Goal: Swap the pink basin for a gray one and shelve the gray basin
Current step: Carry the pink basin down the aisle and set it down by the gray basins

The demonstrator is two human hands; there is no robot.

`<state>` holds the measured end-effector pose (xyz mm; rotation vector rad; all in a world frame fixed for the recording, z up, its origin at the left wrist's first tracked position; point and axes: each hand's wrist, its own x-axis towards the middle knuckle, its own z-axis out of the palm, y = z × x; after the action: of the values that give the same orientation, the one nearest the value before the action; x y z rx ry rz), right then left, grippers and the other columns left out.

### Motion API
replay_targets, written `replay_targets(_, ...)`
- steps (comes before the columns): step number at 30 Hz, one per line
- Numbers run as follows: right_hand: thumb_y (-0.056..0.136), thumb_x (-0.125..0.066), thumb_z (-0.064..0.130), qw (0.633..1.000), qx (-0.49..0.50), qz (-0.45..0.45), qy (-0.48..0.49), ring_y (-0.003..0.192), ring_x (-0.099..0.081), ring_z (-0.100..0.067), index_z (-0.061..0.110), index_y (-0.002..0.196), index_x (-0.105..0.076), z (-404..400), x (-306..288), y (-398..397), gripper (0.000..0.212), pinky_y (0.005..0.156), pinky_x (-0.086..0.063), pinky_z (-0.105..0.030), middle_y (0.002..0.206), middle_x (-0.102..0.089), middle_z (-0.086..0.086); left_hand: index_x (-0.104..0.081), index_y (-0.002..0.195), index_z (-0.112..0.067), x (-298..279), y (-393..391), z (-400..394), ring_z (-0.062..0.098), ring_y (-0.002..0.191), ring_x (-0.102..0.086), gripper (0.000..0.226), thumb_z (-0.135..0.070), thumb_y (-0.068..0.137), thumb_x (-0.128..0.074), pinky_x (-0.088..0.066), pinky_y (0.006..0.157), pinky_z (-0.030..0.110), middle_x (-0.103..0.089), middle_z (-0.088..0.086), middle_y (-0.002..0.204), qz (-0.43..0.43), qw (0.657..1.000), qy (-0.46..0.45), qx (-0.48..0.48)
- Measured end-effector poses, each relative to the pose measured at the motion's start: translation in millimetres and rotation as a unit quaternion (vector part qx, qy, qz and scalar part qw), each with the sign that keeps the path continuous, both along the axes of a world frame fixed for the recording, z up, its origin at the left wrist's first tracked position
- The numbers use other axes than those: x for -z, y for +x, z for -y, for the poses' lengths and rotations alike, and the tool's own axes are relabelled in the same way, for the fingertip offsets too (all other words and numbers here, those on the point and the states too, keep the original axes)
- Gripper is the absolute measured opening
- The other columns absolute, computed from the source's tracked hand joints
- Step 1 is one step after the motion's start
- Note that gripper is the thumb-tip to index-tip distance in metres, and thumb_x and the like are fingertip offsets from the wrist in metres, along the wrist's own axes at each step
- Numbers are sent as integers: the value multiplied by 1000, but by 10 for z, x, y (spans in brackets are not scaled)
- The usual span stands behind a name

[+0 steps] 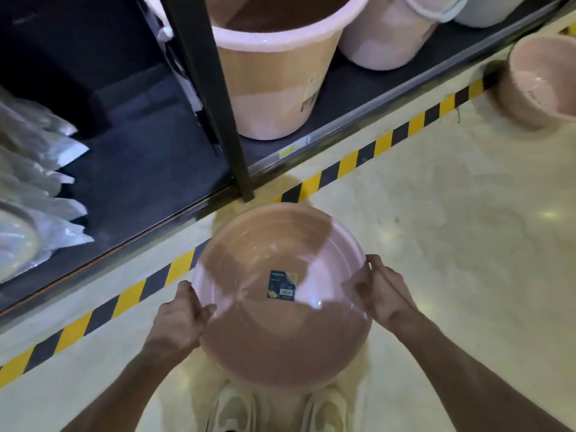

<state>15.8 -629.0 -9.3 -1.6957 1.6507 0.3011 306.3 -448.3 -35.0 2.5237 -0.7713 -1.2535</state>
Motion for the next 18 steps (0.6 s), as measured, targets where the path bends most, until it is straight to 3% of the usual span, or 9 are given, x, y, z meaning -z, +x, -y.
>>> replay_targets(5,88,-49,20,1000,-21,0,-5,87,-59,-33,16,111,-45,-77,428,-28,24,74,-51,-39,98,-61,-9,-42,79,-21,343,63,67,35,63,-65,25,-23,89,-65,-61,50,48,-64,15,74,12,1000,15,-10)
replay_targets(10,91,-49,19,1000,-4,-14,0,91,-52,-32,15,122,-44,-175,794,22,31,72,-39,-34,95,-49,-6,-40,83,-21,598,115,87,35,58,-67,20,-17,83,-59,-61,51,48,-62,17,77,35,997,66,-17)
replay_targets(14,91,-43,13,999,32,4,15,79,-46,-28,14,113,-44,-226,966,112,21,68,-38,-34,97,-49,-10,-39,85,-21,716,139,65,39,59,-64,23,-13,83,-60,-60,60,49,-61,12,71,81,994,76,20)
replay_targets(18,92,-39,10,998,54,2,10,87,-51,-35,12,119,-45,-254,1050,163,28,76,-47,-40,96,-43,-10,-39,89,-19,823,154,56,40,62,-64,22,-14,87,-60,-58,69,49,-62,10,73,102,990,78,62)
